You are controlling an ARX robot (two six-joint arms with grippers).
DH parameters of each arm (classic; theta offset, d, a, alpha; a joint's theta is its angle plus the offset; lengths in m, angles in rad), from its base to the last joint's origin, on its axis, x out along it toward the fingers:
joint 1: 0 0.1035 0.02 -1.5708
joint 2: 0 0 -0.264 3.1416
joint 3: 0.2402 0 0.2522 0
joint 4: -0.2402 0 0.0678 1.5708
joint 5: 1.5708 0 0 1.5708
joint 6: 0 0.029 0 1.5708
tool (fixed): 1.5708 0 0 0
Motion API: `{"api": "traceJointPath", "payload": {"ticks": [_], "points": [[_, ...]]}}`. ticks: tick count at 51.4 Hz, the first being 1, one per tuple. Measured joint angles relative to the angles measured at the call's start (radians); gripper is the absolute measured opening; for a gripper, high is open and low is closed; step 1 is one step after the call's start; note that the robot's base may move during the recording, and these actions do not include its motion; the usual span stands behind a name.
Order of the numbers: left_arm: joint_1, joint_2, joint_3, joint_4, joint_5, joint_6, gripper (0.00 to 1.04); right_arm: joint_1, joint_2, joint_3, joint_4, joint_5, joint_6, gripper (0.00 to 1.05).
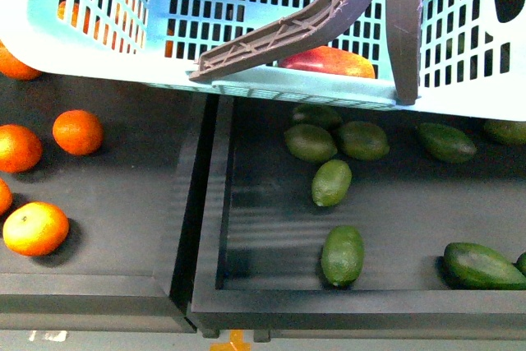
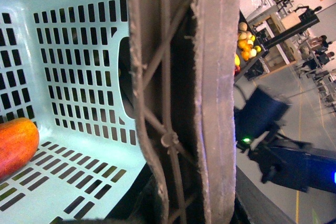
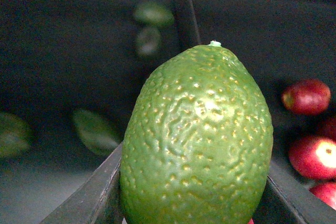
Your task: Pick mango and avocado into basket
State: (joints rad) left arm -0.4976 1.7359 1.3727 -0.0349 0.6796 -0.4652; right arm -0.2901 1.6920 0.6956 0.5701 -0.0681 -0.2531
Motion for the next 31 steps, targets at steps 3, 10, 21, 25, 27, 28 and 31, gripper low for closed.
{"api": "traceJointPath", "payload": {"ticks": [3, 10, 21, 25, 27, 28, 31], "points": [[0.0, 0.0, 0.0, 0.0, 0.001, 0.0, 0.17, 0.023, -0.145, -0.001, -0.075, -0.043, 0.06, 0.53], [0.0, 0.0, 0.0, 0.0, 0.002, 0.0, 0.17, 0.155, -0.43, 0.02, -0.243, -0.109, 0.241, 0.53], [0.0, 0.0, 0.0, 0.0, 0.0, 0.0, 0.17, 0.356, -0.473, 0.043, -0.291, -0.05, 0.374, 0.52], [0.0, 0.0, 0.0, 0.0, -0.001, 0.0, 0.17, 0.418, -0.441, 0.044, -0.29, -0.016, 0.394, 0.52], [0.0, 0.0, 0.0, 0.0, -0.002, 0.0, 0.17, 0.459, -0.411, 0.045, -0.282, 0.0, 0.402, 0.52], [0.0, 0.0, 0.0, 0.0, -0.002, 0.0, 0.17, 0.473, -0.398, 0.046, -0.274, 0.005, 0.41, 0.52], [0.0, 0.0, 0.0, 0.0, 0.0, 0.0, 0.17, 0.499, -0.368, 0.049, -0.247, 0.012, 0.432, 0.52]]}}
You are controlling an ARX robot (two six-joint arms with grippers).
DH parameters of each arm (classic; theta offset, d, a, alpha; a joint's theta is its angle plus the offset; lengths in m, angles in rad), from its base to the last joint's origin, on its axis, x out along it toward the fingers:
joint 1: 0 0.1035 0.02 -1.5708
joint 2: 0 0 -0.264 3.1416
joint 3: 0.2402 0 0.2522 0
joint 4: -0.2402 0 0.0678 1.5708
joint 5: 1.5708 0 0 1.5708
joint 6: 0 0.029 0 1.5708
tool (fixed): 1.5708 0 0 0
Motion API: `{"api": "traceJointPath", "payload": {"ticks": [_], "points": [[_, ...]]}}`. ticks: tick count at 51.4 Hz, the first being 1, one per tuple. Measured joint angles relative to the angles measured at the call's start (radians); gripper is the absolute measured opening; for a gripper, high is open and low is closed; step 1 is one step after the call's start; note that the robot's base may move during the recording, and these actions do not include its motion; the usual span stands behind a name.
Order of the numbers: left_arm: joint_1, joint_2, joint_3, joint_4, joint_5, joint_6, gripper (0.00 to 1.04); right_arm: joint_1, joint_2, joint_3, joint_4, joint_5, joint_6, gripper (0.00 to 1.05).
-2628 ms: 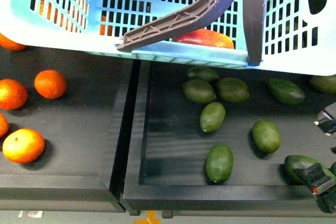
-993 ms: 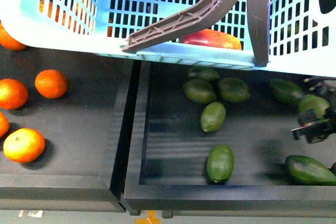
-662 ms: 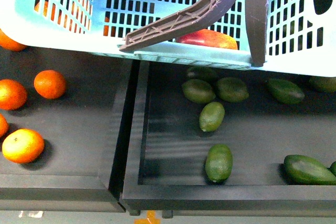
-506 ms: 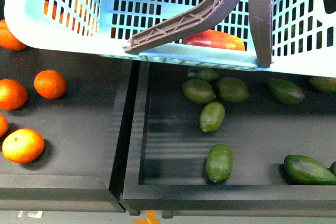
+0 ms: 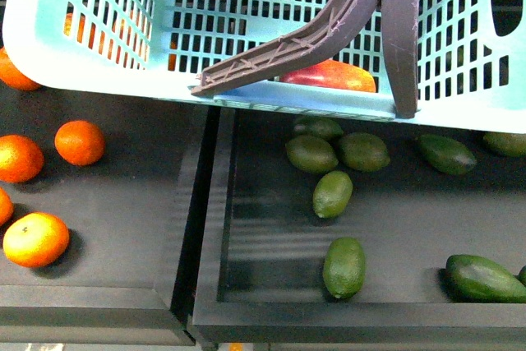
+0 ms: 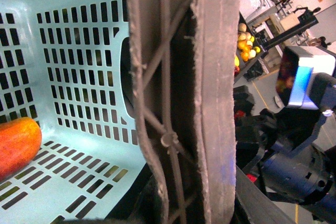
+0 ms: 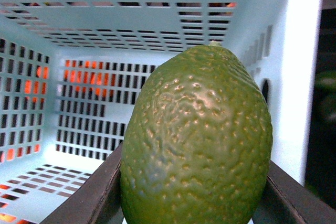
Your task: Pick mango and avocado into basket
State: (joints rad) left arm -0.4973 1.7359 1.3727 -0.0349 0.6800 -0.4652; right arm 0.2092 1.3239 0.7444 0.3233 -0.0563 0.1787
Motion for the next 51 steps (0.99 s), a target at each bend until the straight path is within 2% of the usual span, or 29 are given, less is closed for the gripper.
{"api": "traceJointPath", "payload": {"ticks": [5, 13, 19, 22, 29, 37, 43, 51], "points": [[0.0, 0.0, 0.0, 0.0, 0.002, 0.0, 0.17, 0.039, 0.055, 0.024, 0.012, 0.041, 0.013, 0.52], [0.0, 0.0, 0.0, 0.0, 0.001, 0.0, 0.17, 0.053, 0.078, 0.039, 0.043, 0.084, 0.011, 0.79], [0.0, 0.0, 0.0, 0.0, 0.0, 0.0, 0.17, 0.049, 0.036, 0.043, 0.05, 0.103, 0.014, 0.94], [0.0, 0.0, 0.0, 0.0, 0.0, 0.0, 0.17, 0.045, 0.01, 0.043, 0.053, 0.121, 0.008, 0.98], [0.0, 0.0, 0.0, 0.0, -0.001, -0.003, 0.17, 0.022, -0.121, 0.014, 0.016, 0.196, -0.037, 0.96], [0.0, 0.0, 0.0, 0.0, -0.002, -0.003, 0.17, 0.026, -0.41, -0.158, -0.133, 0.306, -0.062, 0.96], [0.0, 0.0, 0.0, 0.0, 0.001, -0.003, 0.17, 0.027, -0.624, -0.375, -0.006, 0.282, -0.132, 0.78], [0.0, 0.0, 0.0, 0.0, 0.001, -0.003, 0.17, -0.024, -0.726, -0.496, 0.018, 0.236, -0.159, 0.52]]}}
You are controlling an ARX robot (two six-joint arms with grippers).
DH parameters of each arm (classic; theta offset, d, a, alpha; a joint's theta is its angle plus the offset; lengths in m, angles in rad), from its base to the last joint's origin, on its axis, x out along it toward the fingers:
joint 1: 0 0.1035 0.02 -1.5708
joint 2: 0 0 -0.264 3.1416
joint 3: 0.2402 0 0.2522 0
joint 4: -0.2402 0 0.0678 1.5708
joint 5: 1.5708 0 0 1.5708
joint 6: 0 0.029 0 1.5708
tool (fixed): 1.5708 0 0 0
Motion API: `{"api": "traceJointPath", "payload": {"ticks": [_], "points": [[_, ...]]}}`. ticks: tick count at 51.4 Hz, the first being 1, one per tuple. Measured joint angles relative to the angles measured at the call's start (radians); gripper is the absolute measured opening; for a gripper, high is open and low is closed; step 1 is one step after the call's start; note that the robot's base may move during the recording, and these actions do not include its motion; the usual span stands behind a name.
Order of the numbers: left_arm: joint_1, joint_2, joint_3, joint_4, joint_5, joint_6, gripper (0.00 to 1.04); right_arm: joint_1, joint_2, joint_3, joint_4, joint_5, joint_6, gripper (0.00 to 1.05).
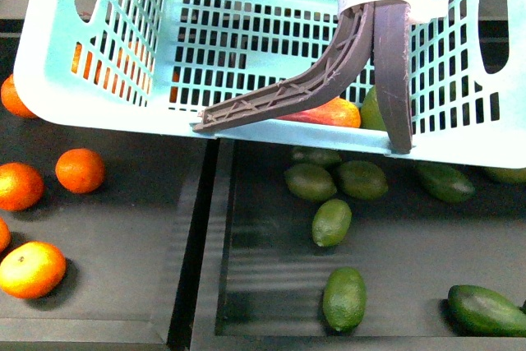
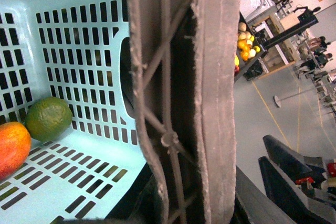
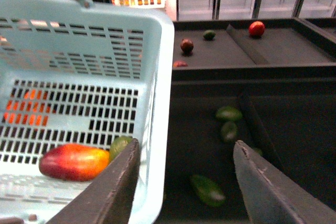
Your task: Pick mango and avocado into basket
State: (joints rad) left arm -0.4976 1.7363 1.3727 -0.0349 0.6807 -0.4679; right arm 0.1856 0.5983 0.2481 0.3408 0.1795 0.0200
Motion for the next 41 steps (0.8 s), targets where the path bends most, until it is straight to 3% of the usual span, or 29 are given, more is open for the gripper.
{"api": "traceJointPath", "payload": {"ticks": [13, 16, 20, 41], "points": [[0.0, 0.0, 0.0, 0.0, -0.001, 0.0, 0.17, -0.086, -0.12, -0.111, -0.006, -0.095, -0.014, 0.02], [0.0, 0.0, 0.0, 0.0, -0.001, -0.001, 0.17, -0.136, -0.141, -0.126, -0.014, -0.16, -0.017, 0.02], [0.0, 0.0, 0.0, 0.0, 0.0, -0.001, 0.17, -0.174, -0.167, -0.143, -0.023, -0.169, -0.017, 0.02], [0.0, 0.0, 0.0, 0.0, 0.0, -0.001, 0.17, -0.182, -0.285, -0.197, -0.085, -0.177, -0.017, 0.02]]}}
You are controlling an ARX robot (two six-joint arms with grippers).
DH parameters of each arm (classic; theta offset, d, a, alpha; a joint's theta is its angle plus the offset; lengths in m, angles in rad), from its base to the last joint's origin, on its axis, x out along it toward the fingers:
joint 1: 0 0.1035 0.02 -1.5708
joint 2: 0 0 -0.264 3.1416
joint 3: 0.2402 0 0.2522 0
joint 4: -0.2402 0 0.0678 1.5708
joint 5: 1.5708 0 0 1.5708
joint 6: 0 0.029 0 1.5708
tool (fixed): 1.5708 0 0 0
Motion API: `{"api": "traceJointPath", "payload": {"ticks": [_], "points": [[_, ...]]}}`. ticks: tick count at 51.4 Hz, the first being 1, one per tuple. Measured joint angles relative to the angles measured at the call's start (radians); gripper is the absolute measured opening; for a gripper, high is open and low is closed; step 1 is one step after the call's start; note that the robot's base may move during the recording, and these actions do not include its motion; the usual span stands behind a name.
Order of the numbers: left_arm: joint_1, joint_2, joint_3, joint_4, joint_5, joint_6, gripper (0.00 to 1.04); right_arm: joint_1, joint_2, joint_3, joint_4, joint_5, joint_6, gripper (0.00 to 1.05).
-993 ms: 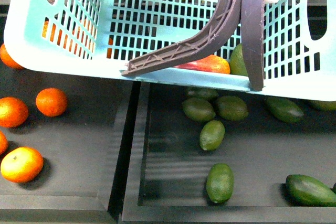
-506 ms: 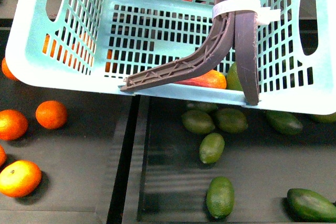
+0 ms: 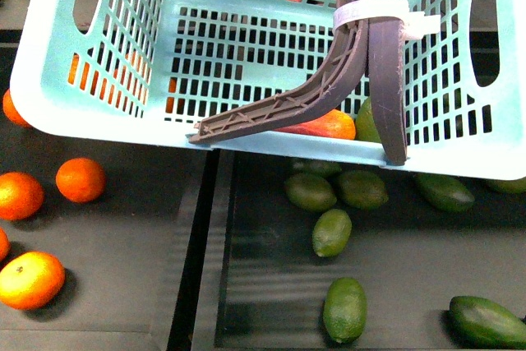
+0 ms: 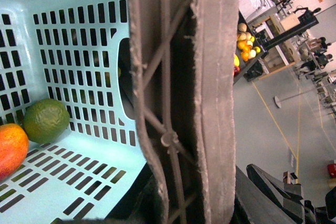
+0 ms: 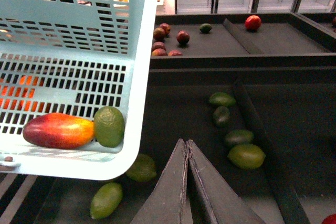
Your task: Pick mango and avocado into basket
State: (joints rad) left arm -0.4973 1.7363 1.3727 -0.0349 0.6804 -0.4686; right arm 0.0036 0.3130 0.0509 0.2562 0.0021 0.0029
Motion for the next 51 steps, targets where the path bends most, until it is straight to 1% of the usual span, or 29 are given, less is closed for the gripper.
{"api": "traceJointPath", "payload": {"ticks": [26, 29, 32, 47, 49, 51], "points": [[0.0, 0.0, 0.0, 0.0, 0.0, 0.0, 0.17, 0.0, -0.123, -0.029, -0.065, -0.002, 0.0, 0.02], [0.0, 0.0, 0.0, 0.0, 0.0, 0.0, 0.17, 0.0, -0.16, -0.029, -0.105, -0.001, 0.0, 0.02], [0.0, 0.0, 0.0, 0.0, 0.0, 0.0, 0.17, 0.0, -0.265, -0.029, -0.237, 0.0, 0.0, 0.02], [0.0, 0.0, 0.0, 0.0, 0.0, 0.0, 0.17, 0.0, -0.307, -0.029, -0.254, -0.001, 0.0, 0.02], [0.0, 0.0, 0.0, 0.0, 0.0, 0.001, 0.17, 0.0, -0.307, -0.029, -0.254, -0.002, 0.0, 0.05], [0.0, 0.0, 0.0, 0.0, 0.0, 0.002, 0.17, 0.0, -0.307, -0.029, -0.254, -0.002, 0.0, 0.12]]}}
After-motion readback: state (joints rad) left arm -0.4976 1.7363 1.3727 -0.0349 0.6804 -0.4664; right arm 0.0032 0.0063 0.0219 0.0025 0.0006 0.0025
